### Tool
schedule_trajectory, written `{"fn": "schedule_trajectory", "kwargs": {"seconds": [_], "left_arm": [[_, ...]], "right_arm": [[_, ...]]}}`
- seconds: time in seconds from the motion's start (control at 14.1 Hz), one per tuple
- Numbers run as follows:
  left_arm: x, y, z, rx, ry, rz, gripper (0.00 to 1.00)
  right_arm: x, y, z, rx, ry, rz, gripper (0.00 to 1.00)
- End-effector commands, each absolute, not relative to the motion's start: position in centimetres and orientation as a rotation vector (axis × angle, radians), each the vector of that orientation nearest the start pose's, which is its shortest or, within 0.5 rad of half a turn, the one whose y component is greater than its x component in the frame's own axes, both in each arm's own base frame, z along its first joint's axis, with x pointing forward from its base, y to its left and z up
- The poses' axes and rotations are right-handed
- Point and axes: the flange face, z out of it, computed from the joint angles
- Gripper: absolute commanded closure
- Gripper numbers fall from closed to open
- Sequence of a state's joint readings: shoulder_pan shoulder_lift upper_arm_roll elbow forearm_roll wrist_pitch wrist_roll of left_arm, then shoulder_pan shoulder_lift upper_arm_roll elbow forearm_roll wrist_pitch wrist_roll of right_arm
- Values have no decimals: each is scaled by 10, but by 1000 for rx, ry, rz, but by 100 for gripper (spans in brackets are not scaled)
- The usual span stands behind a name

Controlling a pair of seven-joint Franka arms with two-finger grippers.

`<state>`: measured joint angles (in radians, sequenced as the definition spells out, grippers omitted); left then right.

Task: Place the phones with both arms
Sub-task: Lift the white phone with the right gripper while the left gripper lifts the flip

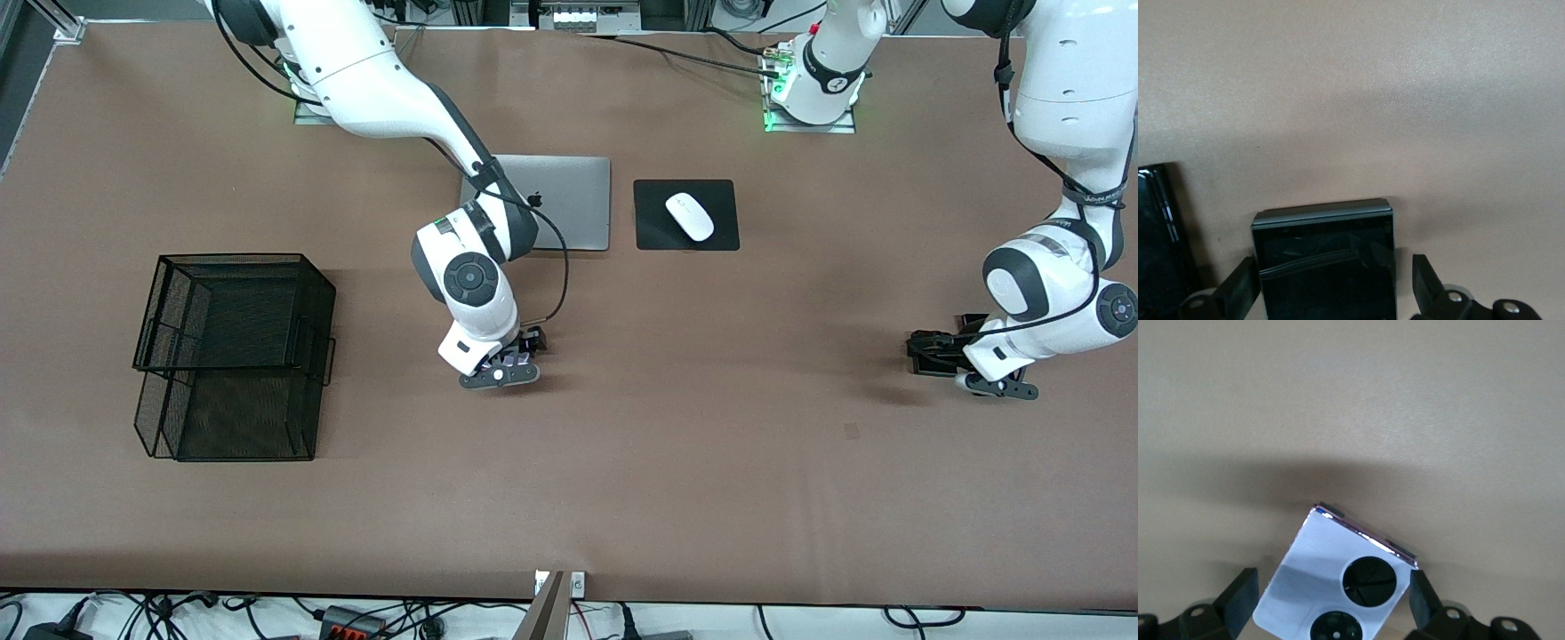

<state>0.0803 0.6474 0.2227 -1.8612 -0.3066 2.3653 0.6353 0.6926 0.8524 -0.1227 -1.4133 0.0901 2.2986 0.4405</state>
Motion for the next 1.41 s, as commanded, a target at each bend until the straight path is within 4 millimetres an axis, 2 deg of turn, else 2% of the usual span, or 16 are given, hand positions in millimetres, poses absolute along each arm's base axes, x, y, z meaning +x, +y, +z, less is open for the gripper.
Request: {"fn": "schedule_trajectory", "kwargs": {"seconds": [0.0, 0.07, 0.35, 0.49, 0.64, 0.92, 1.13, 1.34], "left_arm": [[599, 176, 169, -3251, 199, 107, 0], [599, 177, 168, -3250, 201, 107, 1], [599, 176, 168, -3249, 224, 106, 29], [599, 173, 168, -3249, 233, 112, 40], [599, 172, 167, -3252, 217, 116, 47], [600, 163, 175, -3290, 163, 207, 51], [610, 157, 195, -3313, 198, 253, 51], [610, 156, 194, -3320, 207, 274, 57]], "right_arm": [[610, 417, 214, -3125, 48, -72, 0], [609, 419, 215, -3125, 141, -69, 0], [612, 413, 210, -3071, 587, -52, 0], [611, 411, 207, -3046, 748, -31, 0], [607, 414, 201, -3026, 854, -24, 0], [606, 413, 189, -3016, 908, -13, 0], [605, 412, 181, -3020, 916, -6, 0], [605, 411, 177, -3019, 920, 1, 0]]}}
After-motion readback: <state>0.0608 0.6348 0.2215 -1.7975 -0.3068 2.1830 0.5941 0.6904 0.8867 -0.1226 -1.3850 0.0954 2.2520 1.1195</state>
